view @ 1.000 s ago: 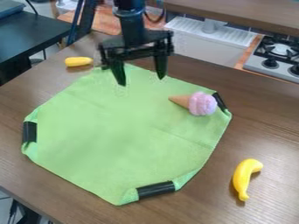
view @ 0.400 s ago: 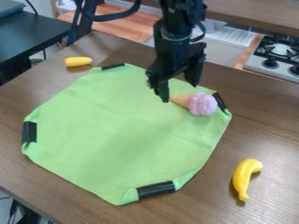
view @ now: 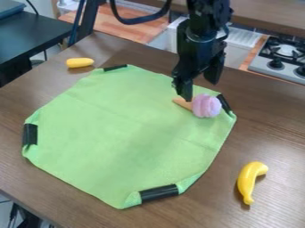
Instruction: Put the ice cream to the top right of the table
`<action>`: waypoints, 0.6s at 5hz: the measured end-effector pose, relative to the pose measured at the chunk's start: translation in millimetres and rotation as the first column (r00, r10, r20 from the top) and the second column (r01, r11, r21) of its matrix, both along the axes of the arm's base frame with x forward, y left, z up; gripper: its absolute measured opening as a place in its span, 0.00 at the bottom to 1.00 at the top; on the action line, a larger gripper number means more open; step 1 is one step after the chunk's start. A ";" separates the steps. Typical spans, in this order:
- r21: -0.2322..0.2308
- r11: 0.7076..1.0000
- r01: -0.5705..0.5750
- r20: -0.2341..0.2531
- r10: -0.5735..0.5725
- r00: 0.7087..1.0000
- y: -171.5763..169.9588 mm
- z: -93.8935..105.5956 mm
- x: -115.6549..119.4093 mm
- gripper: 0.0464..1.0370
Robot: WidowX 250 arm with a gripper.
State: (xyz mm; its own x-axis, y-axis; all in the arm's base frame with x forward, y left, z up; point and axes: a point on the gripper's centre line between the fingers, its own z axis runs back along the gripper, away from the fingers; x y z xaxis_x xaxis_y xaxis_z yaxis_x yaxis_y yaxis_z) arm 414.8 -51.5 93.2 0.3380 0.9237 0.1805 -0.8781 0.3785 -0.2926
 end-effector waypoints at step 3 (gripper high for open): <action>0.060 0.990 -0.126 -0.056 0.130 0.990 -0.5 -31.8 4.7 0.96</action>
